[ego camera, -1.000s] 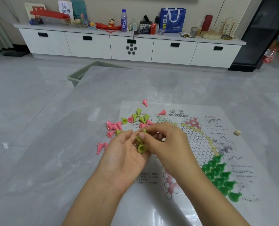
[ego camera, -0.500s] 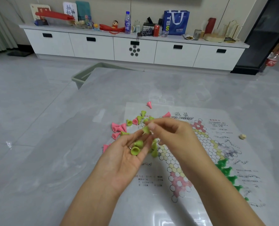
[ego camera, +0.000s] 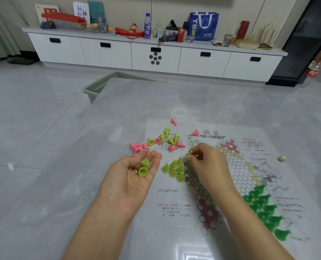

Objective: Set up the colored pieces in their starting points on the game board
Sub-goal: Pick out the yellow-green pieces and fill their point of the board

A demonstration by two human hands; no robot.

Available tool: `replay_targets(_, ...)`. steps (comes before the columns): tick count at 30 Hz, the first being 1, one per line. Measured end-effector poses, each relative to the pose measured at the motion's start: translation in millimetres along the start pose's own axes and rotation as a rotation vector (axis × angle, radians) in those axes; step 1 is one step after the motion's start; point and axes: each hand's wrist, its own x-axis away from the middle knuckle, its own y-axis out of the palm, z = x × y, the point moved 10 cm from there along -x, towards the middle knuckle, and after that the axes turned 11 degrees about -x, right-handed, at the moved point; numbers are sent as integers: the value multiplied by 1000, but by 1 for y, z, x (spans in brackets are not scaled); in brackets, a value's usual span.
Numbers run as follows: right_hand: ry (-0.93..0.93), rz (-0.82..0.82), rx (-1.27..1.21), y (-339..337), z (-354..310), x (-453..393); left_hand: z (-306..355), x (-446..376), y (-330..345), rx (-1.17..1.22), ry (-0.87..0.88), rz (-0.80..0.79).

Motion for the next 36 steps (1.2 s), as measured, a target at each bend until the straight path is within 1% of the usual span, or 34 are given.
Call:
replay_targets(9, -39, -35, 118, 11, 1, -2, 3, 1, -2, 4, 3, 6)
replay_targets(16, -78, -36, 138, 13, 1, -2, 3, 2, -1, -4, 4, -4)
replay_targets(19, -72, -40, 103, 11, 4, -1, 2, 3, 2, -5, -2, -24)
replay_targets(21, -70, 0, 49, 1, 0, 1, -1, 4, 6, -17, -16, -51)
replay_targets(23, -126, 62, -44, -13, -16, 5, -5, 5, 11, -44, -31, -81)
replay_targets(24, -174, 63, -104, -17, -28, 8, -8, 5, 14, -55, -38, -96)
replay_targets(25, -221, 26, -163, -18, -41, 12, -11, 5, 17, -64, -45, -113)
replay_targets(27, -296, -114, -226, -11, -65, 20, -16, 4, 23, -71, -50, -161)
replay_targets(28, -314, -178, -229, -5, -71, 25, -18, 3, 27, -66, -48, -193)
replay_targets(30, -314, -252, -214, 5, -73, 29, -22, 3, 33, -68, -40, -247)
replay_targets(32, -311, -272, -197, 11, -71, 30, -25, 1, 32, -79, -33, -236)
replay_targets(36, -374, -289, -156, 12, -71, 33, -30, 0, 34, -58, -52, -216)
